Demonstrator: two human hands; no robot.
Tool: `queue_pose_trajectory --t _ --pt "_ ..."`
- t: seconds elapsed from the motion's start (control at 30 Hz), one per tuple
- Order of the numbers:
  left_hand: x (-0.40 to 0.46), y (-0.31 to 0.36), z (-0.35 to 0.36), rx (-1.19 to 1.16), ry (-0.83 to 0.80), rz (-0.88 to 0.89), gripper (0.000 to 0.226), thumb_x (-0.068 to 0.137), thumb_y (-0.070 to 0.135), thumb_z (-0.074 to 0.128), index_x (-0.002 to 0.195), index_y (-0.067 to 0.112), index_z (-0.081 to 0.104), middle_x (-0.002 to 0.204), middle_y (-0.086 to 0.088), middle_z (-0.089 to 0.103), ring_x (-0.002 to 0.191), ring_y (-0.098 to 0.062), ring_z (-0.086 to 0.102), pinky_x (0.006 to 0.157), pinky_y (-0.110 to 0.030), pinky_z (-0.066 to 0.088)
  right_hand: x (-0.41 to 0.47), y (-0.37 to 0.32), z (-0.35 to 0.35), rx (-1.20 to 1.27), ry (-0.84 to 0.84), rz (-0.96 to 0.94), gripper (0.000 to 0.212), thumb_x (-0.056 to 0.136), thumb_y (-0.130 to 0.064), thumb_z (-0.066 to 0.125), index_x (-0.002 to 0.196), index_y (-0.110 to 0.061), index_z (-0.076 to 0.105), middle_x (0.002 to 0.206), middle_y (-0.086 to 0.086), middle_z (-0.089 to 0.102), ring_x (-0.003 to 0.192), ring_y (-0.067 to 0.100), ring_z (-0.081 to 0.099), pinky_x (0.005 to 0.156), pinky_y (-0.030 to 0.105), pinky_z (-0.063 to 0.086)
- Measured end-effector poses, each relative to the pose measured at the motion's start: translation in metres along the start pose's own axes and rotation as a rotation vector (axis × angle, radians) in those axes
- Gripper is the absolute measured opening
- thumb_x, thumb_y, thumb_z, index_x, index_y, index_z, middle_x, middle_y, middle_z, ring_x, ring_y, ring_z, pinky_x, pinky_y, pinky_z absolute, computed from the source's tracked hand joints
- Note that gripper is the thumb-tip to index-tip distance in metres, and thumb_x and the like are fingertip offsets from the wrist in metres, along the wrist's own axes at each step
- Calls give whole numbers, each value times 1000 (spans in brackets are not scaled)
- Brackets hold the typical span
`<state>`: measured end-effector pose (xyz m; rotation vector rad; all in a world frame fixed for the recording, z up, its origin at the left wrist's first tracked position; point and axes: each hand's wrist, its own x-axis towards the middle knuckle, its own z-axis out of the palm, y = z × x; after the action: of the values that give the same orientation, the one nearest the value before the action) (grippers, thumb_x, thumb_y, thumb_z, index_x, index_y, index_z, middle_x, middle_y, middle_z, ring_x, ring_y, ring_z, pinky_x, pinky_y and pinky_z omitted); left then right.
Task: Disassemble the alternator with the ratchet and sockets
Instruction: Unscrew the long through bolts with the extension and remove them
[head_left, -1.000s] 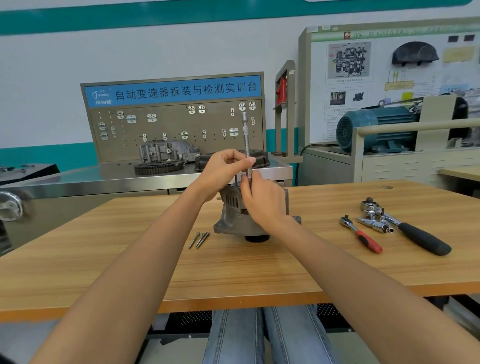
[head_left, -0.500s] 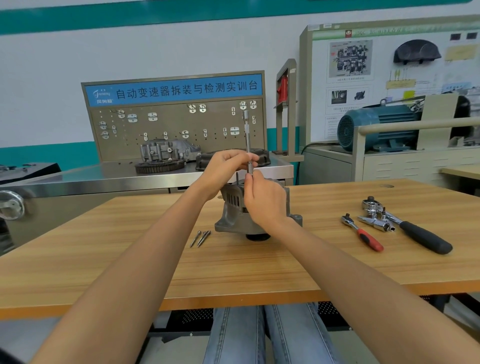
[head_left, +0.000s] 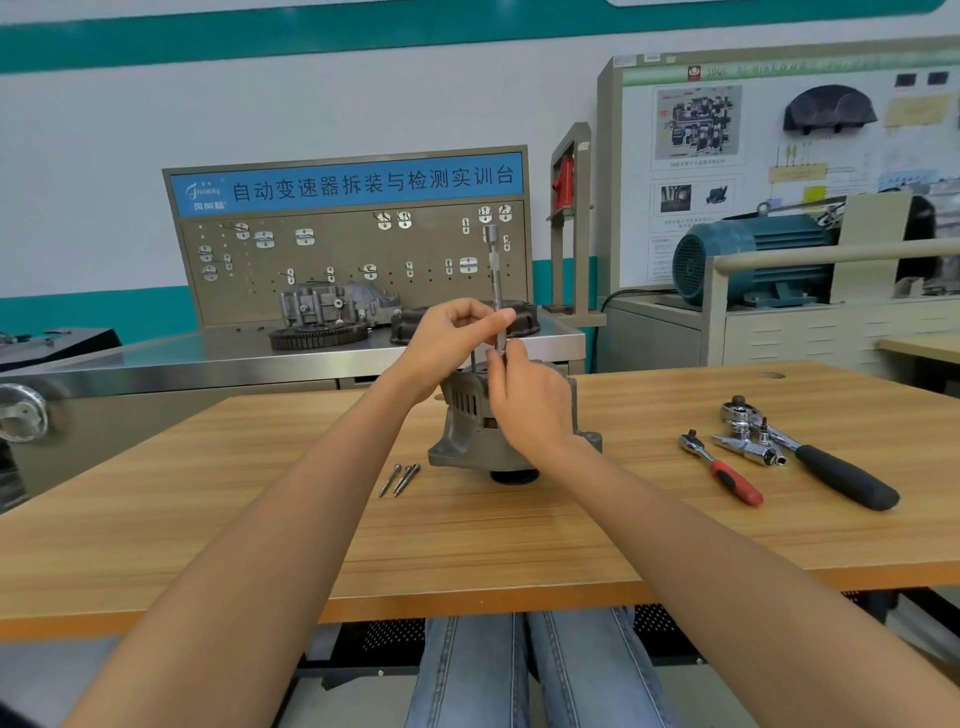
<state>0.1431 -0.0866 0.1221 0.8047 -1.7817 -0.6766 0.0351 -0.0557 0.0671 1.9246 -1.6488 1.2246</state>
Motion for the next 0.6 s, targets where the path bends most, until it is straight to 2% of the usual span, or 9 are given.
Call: queue_pose_trajectory --t 0.1,0.2,0.3,0.37,0.5,0.6 --pt "-2 2 -1 12 -21 9 9 90 30 64 87 25 72 82 14 71 81 3 65 86 -21 48 0 0 -1 -1 0 16 37 103 -34 24 109 -9 52 77 4 59 71 21 61 62 33 45" --pt "-3 3 -2 28 -32 7 15 92 29 62 97 23 73 97 6 72 96 -6 65 94 -26 47 0 -1 -2 24 14 13 39 103 -33 25 110 -9 55 79 4 61 72 20 62 65 34 49" --pt "-4 4 -2 35 -39 5 14 91 28 63 95 21 74 97 5 73 100 -9 65 95 -26 46 0 -1 -2 40 18 8 40 103 -31 24 112 -8 56 83 7 65 74 21 63 68 36 52" --pt "-4 3 -2 46 -30 10 10 90 28 65 88 22 73 90 9 71 94 -5 64 88 -21 46 0 -1 -2 51 24 7 41 103 -30 25 110 -7 58 82 8 66 74 21 63 68 37 52" --pt "-3 2 0 22 4 30 17 87 25 69 72 23 64 63 19 62 62 9 57 61 -6 42 -1 -1 0 62 38 3 42 102 -37 29 101 -9 60 80 6 65 72 20 62 65 35 51" --pt "-2 1 1 14 3 48 20 87 24 69 69 21 61 57 20 59 56 9 54 57 -5 41 0 -1 0 66 30 8 43 102 -39 30 101 -8 60 81 7 66 73 21 63 68 37 52"
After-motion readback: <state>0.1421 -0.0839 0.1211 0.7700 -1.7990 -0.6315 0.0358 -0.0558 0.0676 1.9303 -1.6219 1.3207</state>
